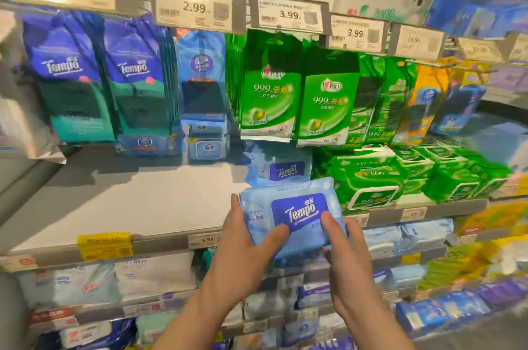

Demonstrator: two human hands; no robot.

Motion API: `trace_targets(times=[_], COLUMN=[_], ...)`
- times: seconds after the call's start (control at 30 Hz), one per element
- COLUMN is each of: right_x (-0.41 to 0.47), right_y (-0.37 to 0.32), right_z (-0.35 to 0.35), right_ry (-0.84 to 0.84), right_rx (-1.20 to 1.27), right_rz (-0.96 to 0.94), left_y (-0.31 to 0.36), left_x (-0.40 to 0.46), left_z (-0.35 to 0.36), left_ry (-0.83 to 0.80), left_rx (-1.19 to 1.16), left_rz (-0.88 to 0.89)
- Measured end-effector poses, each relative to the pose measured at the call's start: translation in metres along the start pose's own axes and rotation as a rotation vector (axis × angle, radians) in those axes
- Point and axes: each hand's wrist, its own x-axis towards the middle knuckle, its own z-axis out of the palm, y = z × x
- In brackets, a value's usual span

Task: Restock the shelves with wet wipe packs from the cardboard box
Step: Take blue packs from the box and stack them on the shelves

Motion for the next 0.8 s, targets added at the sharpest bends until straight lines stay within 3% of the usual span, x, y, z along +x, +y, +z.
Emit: trace_targets(times=[0.17, 0.3, 0.57, 0.8], right_x=[0.036, 0.071, 0.105, 0.098], right_y=[0.003, 0.008, 0.019, 0.017], right_z=[0.007, 0.009, 0.01, 0.008], right_ry=[-0.015, 0.018, -0.081, -0.083], right_rx=[-0.181, -0.513, -0.809, -0.987], right_rz=[-0.105, -0.205, -0.19, -0.268], left_y=[-0.013, -0.02, -0.025, -0.04], left_x=[0.042, 0.072, 0.11, 0.107], left_z=[0.007, 0.006, 0.012, 0.022], left_ry=[0.05, 0.027, -0.102, 0.067], left_rx=[0.096, 0.134, 0.396, 0.643], left_rz=[0.018, 0.056, 0.107, -0.062])
